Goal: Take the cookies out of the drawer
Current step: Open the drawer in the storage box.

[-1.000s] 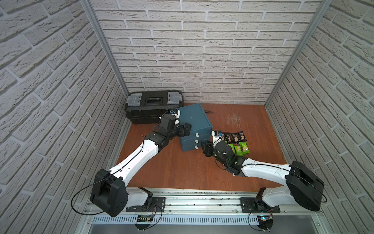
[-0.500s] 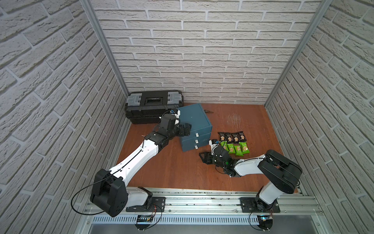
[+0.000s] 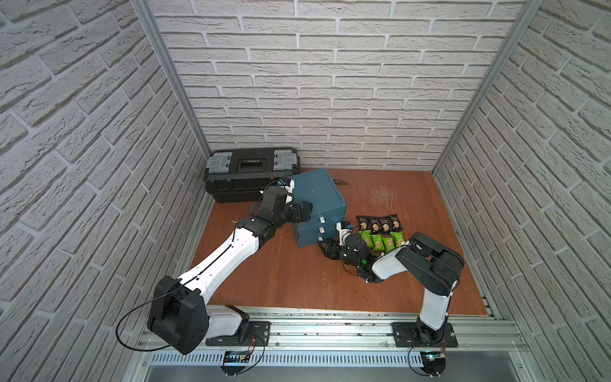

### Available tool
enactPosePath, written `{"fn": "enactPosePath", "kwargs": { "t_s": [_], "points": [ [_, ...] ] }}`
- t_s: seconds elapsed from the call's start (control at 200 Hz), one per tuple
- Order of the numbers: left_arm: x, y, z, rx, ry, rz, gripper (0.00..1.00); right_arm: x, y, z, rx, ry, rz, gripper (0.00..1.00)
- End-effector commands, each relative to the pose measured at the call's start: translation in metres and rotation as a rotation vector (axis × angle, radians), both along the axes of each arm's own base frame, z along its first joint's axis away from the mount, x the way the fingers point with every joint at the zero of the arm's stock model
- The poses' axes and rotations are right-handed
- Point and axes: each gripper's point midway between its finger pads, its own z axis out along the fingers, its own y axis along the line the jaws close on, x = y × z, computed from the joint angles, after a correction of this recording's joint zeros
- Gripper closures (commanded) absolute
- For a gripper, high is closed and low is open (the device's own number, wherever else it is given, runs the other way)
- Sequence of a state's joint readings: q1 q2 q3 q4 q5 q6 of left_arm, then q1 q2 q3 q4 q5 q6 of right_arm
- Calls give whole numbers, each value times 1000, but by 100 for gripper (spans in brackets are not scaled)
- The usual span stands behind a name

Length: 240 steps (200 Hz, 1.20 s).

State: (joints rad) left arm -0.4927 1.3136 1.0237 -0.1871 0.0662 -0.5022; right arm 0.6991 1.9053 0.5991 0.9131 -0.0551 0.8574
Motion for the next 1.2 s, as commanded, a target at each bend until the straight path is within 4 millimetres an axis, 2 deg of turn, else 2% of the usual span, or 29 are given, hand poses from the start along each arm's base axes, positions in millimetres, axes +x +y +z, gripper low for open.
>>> {"fn": "enactPosePath", "kwargs": {
  "t_s": [0.0, 0.175, 0.185, 0.2, 0.375, 0.64, 0.735, 0.755, 0.86, 1.195],
  "points": [
    [-13, 3, -20, 38, 65, -21, 2, 16, 4, 21, 89, -65, -38, 47],
    [-14, 3, -23, 37, 70, -21, 2, 23, 16, 28, 157, -70, -28, 55],
    [-14, 3, -24, 36, 70, -23, 2, 22, 15, 18, 145, -53, -29, 56],
    [-14, 3, -24, 36, 71, -21, 2, 22, 16, 15, 146, -48, -28, 56],
    [-15, 4, -25, 34, 71, -21, 2, 25, 18, 13, 160, -41, -37, 67],
    [-18, 6, -24, 36, 68, -19, 1, 18, 13, 2, 101, -10, -31, 97],
    [-19, 6, -24, 35, 68, -19, 1, 11, 13, -4, 59, 14, -11, 97],
    [-19, 6, -24, 34, 67, -18, 1, 10, 15, 7, 68, -3, -5, 97],
    [-19, 7, -22, 35, 64, -16, 2, -2, 17, 8, 8, 14, 15, 97],
    [-22, 9, -15, 31, 54, -15, 2, -49, 0, -17, -96, 105, 24, 97]
  ]
}}
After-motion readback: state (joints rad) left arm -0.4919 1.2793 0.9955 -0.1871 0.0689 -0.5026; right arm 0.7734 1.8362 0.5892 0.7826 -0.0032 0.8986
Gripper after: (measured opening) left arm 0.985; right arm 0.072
